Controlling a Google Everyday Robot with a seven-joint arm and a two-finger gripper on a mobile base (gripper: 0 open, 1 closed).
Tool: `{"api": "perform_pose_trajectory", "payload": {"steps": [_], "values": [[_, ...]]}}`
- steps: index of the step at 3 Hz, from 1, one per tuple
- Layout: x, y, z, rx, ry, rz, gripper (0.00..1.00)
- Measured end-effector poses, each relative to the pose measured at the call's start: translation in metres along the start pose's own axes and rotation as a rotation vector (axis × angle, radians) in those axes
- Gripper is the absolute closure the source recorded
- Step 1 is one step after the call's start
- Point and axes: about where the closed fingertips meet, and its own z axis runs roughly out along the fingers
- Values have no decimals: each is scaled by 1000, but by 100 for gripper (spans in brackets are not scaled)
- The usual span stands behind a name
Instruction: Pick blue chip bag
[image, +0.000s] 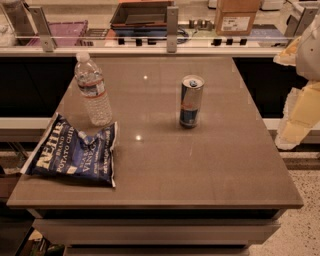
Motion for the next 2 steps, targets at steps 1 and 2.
{"api": "perform_pose_trajectory", "payload": {"steps": [1,2], "values": [[0,0,0,0,0,0,0],[-12,7,-6,8,-61,4,0]]}}
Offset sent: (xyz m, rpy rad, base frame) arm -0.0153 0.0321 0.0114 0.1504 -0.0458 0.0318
